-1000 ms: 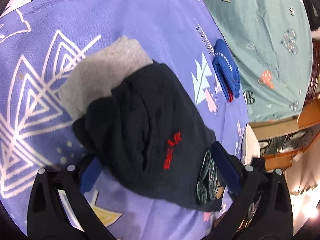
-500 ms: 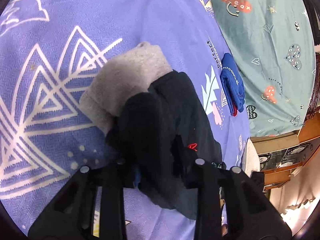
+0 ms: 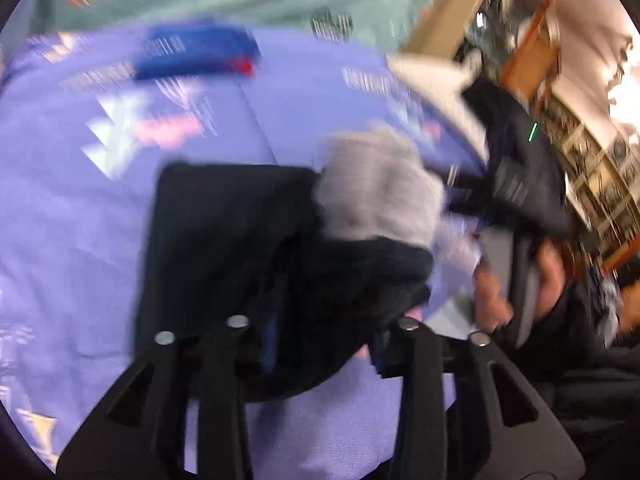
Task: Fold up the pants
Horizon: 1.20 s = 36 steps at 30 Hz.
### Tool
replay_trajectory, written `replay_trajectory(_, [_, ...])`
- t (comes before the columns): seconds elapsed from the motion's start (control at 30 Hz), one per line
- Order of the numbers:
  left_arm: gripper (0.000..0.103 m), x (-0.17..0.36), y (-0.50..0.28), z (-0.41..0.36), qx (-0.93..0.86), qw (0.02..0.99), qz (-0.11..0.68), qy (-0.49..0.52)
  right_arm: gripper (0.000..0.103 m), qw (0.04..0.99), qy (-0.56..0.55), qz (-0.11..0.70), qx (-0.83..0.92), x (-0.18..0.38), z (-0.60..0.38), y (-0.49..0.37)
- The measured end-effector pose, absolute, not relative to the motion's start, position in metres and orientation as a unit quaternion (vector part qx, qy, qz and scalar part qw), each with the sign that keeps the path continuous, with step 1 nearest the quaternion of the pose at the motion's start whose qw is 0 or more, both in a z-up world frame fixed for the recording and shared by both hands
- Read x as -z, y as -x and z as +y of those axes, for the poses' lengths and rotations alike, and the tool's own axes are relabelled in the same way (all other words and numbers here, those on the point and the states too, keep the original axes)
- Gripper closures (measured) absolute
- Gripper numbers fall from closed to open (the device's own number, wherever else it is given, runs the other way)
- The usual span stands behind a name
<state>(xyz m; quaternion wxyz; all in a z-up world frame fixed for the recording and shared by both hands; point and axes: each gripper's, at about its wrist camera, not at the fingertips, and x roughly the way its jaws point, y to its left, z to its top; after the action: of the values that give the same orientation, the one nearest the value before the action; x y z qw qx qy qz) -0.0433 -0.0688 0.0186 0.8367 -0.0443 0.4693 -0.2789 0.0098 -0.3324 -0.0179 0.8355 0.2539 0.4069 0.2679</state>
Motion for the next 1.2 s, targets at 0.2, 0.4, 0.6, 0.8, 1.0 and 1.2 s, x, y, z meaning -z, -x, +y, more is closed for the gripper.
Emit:
replay_trajectory(0.2, [0.006,-0.031,0.058,-0.069,0.300,0.838,0.454,0.030,0.001,0.787,-0.258,0.457,-0.326,0.021,-0.316,-0.002])
replay_trajectory(0.4, [0.002,-0.052,0.081,-0.057,0.318,0.849,0.421,0.023,0.001,0.736,-0.279,0.496,-0.368,0.015,-0.304,0.011])
replay_trajectory(0.6, [0.002,-0.014,0.061,-0.049,0.298,0.830,0.469,0.057,0.001,0.731,-0.247,0.528,-0.354,0.022,-0.280,0.017])
replay_trajectory(0.8, [0.002,-0.023,0.068,-0.050,0.298,0.841,0.449,0.046,0.068,0.758,-0.197,0.505,-0.363,0.000,-0.256,0.014])
replay_trajectory(1.0, [0.002,-0.037,0.071,-0.063,0.332,0.838,0.431,0.045,0.078,0.812,-0.155,0.453,-0.335,-0.069,-0.275,0.005])
replay_trajectory(1.2, [0.002,0.000,0.050,-0.063,0.333,0.814,0.472,0.066,0.051,0.774,-0.176,0.566,-0.221,0.026,-0.319,-0.016])
